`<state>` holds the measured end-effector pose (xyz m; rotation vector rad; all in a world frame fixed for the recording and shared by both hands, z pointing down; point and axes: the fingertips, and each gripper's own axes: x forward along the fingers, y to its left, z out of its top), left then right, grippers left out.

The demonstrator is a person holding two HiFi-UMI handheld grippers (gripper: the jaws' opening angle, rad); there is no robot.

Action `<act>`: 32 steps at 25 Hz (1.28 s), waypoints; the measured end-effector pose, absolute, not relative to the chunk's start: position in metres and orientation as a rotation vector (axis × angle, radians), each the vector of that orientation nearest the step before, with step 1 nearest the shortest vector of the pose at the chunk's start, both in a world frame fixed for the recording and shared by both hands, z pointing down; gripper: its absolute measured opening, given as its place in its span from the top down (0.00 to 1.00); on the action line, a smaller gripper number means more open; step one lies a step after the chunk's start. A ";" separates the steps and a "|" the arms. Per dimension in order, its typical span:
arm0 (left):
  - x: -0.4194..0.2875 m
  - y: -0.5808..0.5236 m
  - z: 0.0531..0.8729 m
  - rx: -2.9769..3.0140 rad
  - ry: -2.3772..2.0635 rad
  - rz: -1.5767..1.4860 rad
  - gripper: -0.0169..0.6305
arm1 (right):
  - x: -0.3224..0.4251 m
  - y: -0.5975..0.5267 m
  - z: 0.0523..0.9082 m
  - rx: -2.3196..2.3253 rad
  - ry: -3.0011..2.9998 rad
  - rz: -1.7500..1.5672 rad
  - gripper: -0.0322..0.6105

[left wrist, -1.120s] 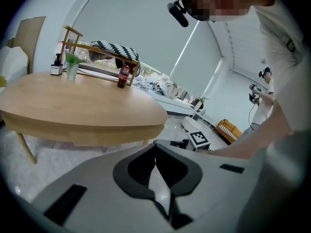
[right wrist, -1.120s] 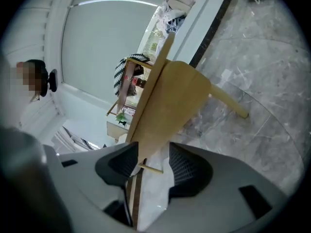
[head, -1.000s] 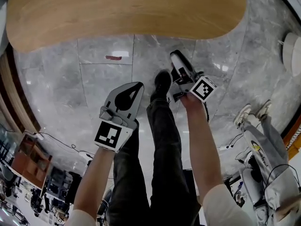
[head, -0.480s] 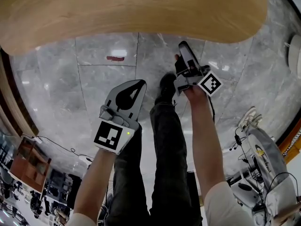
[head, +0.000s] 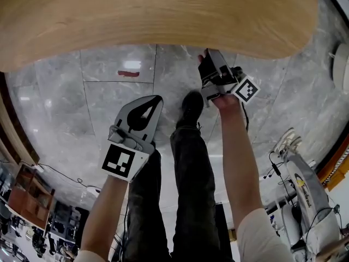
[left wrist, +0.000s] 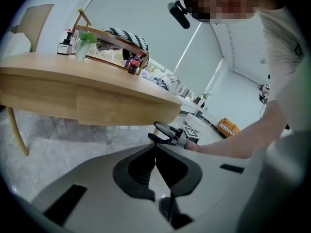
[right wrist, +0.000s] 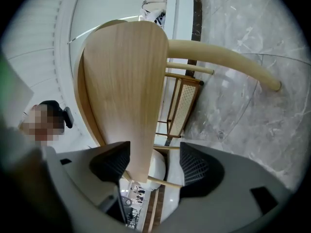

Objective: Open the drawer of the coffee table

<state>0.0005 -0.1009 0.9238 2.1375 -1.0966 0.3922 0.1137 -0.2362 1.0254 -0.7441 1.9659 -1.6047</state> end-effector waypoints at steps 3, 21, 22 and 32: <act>0.002 -0.115 0.931 2.156 -1.090 0.402 0.94 | 0.118 -0.252 1.036 -0.733 1.952 -1.594 0.44; 0.018 -0.144 0.949 2.200 -1.066 0.427 0.94 | 0.144 -0.286 1.012 -0.429 1.835 -1.391 0.40; 0.015 -0.145 0.950 2.197 -1.067 0.428 0.94 | 0.142 -0.287 1.008 -0.412 1.837 -1.377 0.40; 0.013 -0.142 0.964 2.172 -1.048 0.436 0.94 | 0.126 -0.292 0.974 -0.224 1.921 -1.277 0.37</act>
